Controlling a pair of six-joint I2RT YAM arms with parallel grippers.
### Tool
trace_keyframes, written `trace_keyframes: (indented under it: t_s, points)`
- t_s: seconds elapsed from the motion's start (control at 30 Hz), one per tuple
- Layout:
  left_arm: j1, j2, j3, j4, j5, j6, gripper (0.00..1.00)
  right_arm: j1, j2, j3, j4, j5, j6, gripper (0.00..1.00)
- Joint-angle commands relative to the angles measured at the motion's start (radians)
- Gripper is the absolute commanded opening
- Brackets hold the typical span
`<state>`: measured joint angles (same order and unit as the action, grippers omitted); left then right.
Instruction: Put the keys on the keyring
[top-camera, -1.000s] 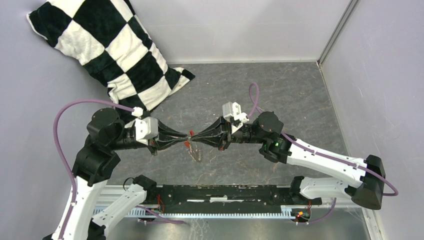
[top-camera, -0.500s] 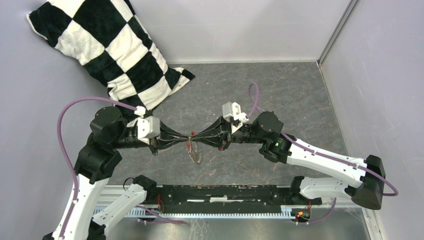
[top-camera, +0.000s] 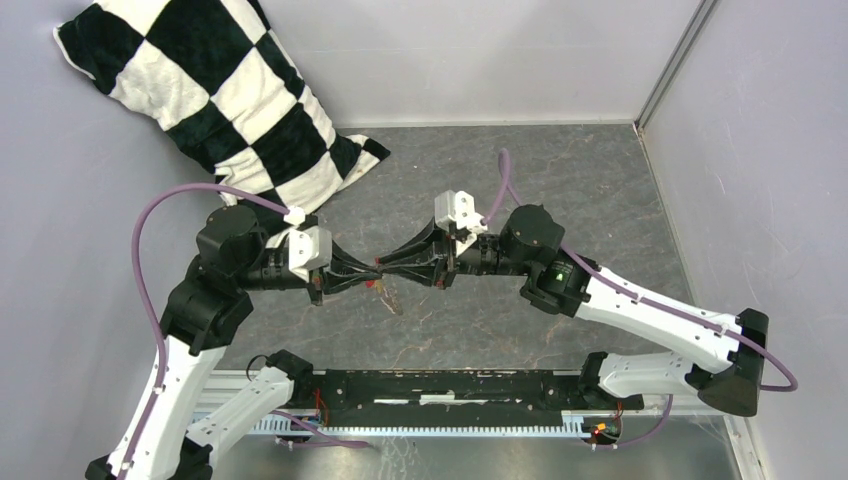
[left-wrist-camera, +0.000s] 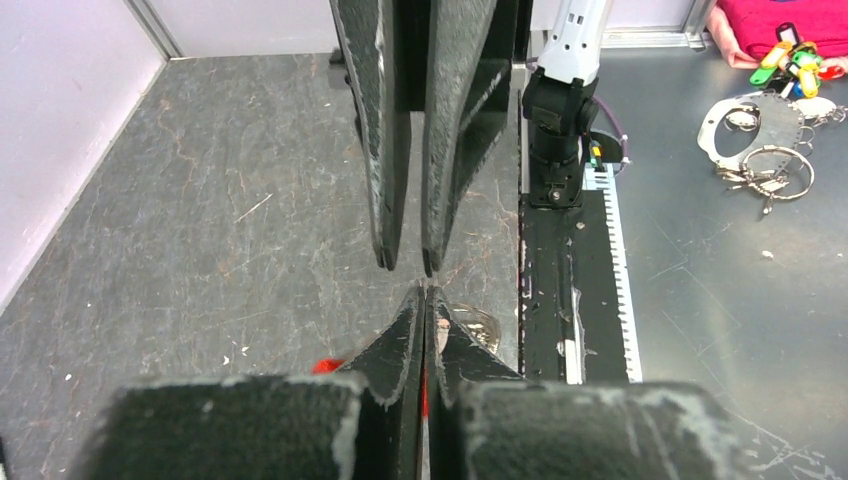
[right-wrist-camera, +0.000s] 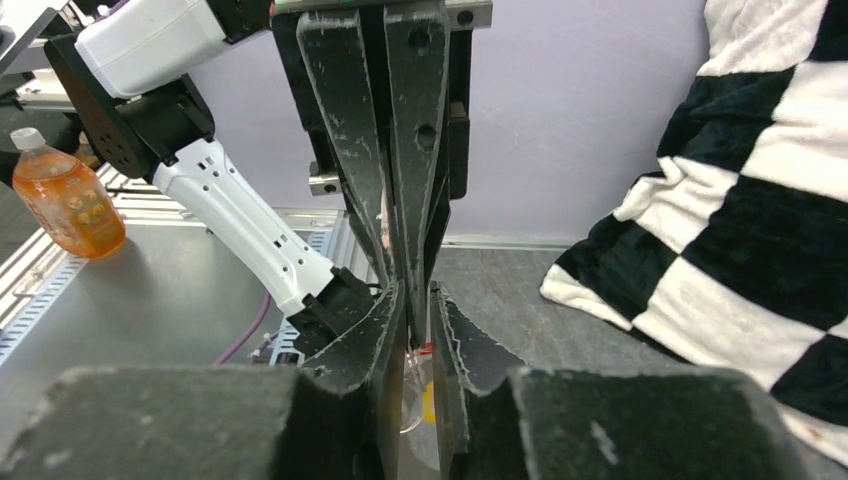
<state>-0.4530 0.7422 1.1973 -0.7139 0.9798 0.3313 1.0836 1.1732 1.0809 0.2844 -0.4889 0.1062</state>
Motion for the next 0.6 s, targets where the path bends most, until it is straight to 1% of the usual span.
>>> trace_keyframes:
  t_s: [0.0,0.1,0.13,0.27,0.33,0.4,0.47,0.53,0.57]
  points:
    - [0.000,-0.006,0.000,0.013,0.016,0.057,0.02,-0.006,0.027,0.132,-0.201,-0.016,-0.083,0.19]
    - [-0.001,-0.012,-0.001,0.014,0.009,0.061,0.02,-0.005,0.043,0.178,-0.324,-0.020,-0.119,0.24]
    - [0.000,-0.020,-0.006,0.013,0.005,0.062,0.02,-0.009,0.041,0.192,-0.382,-0.027,-0.146,0.28]
    - [0.000,-0.028,-0.013,0.014,-0.001,0.065,0.02,-0.023,0.031,0.179,-0.427,-0.036,-0.152,0.29]
    - [-0.001,-0.034,-0.027,0.014,-0.027,0.076,0.02,-0.037,0.015,0.124,-0.428,-0.013,-0.150,0.32]
    - [-0.001,-0.034,-0.050,0.021,-0.071,0.068,0.02,-0.038,-0.009,0.056,-0.423,0.019,-0.169,0.40]
    - [0.000,-0.023,-0.073,0.045,-0.156,0.033,0.02,-0.038,-0.027,-0.041,-0.409,0.057,-0.190,0.47]
    - [-0.001,0.003,-0.079,0.053,-0.243,0.030,0.02,-0.036,-0.029,-0.154,-0.350,0.072,-0.180,0.52]
    - [-0.001,0.018,-0.078,0.057,-0.292,0.023,0.02,-0.030,-0.023,-0.214,-0.314,0.063,-0.175,0.87]
